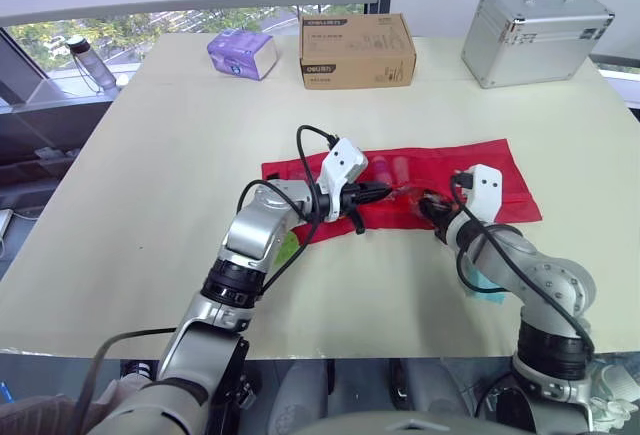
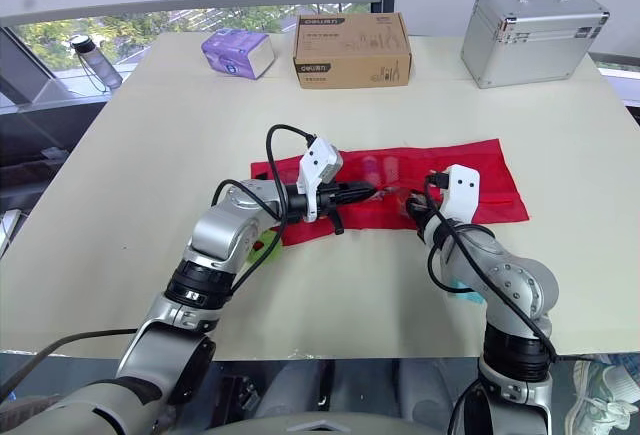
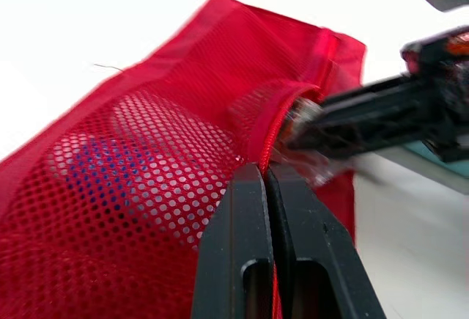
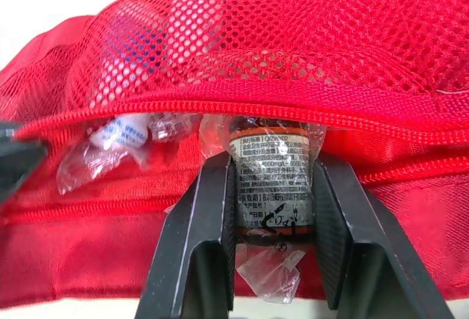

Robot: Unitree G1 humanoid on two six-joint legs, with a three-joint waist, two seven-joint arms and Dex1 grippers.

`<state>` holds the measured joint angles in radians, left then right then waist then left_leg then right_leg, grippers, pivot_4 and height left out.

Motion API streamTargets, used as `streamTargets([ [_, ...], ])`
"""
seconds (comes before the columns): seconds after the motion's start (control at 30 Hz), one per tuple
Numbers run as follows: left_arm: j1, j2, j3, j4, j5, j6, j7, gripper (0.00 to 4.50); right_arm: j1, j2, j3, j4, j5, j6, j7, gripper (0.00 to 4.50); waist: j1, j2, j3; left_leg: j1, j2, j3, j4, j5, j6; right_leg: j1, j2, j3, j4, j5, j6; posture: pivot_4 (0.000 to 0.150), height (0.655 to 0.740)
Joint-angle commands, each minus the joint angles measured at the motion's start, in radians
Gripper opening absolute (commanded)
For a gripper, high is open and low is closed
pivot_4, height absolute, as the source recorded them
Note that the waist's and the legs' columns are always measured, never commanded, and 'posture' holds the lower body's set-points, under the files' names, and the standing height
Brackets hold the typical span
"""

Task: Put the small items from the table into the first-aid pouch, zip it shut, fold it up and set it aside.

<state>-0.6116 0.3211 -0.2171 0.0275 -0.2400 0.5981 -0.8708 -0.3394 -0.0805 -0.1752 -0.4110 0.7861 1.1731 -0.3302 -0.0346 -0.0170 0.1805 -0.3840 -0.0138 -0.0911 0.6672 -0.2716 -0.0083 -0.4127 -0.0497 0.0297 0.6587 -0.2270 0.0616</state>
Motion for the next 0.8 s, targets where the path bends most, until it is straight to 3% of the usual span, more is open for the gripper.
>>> streamTargets([
  [0.03, 0.009, 0.013, -0.015, -0.055, -0.013, -0.029, -0.028, 0.00, -0.037, -0.013, 0.010, 0.006, -0.043, -0.038, 0.038, 0.85, -0.002, 0.000, 0.000, 0.000, 0.000, 0.000, 0.000, 0.000, 0.000, 0.000, 0.000, 0.000, 0.000, 0.000, 0.000, 0.150, 0.7400],
  [0.13, 0.015, 0.022, -0.022, -0.051, -0.008, -0.041, -0.035, 0.00, -0.055, -0.048, 0.042, 0.033, -0.086, -0.046, 0.086, 0.85, -0.004, 0.000, 0.000, 0.000, 0.000, 0.000, 0.000, 0.000, 0.000, 0.000, 0.000, 0.000, 0.000, 0.000, 0.000, 0.150, 0.7400],
  [0.33, 0.015, 0.038, -0.033, -0.015, 0.004, -0.077, -0.050, 0.00, -0.109, -0.267, 0.280, 0.073, -0.224, -0.069, 0.304, 0.85, -0.006, 0.001, 0.000, 0.000, 0.000, 0.000, 0.000, 0.000, 0.000, 0.000, 0.000, 0.000, 0.000, 0.000, 0.000, 0.150, 0.7400],
  [0.47, 0.009, 0.048, -0.037, 0.013, 0.014, -0.104, -0.064, 0.00, -0.144, -0.358, 0.361, 0.091, -0.301, -0.094, 0.399, 0.85, -0.007, 0.001, 0.001, 0.000, 0.000, 0.000, 0.000, 0.000, 0.000, 0.000, 0.000, 0.000, -0.001, 0.000, 0.000, 0.150, 0.7400],
  [0.8, 0.011, 0.043, -0.046, 0.030, 0.026, -0.128, -0.080, 0.00, -0.260, -0.356, 0.405, 0.232, -0.422, -0.160, 0.518, 0.85, -0.007, 0.001, 0.001, 0.000, 0.000, 0.000, 0.000, 0.000, 0.000, 0.000, 0.000, 0.000, -0.001, 0.000, 0.000, 0.150, 0.7400],
])
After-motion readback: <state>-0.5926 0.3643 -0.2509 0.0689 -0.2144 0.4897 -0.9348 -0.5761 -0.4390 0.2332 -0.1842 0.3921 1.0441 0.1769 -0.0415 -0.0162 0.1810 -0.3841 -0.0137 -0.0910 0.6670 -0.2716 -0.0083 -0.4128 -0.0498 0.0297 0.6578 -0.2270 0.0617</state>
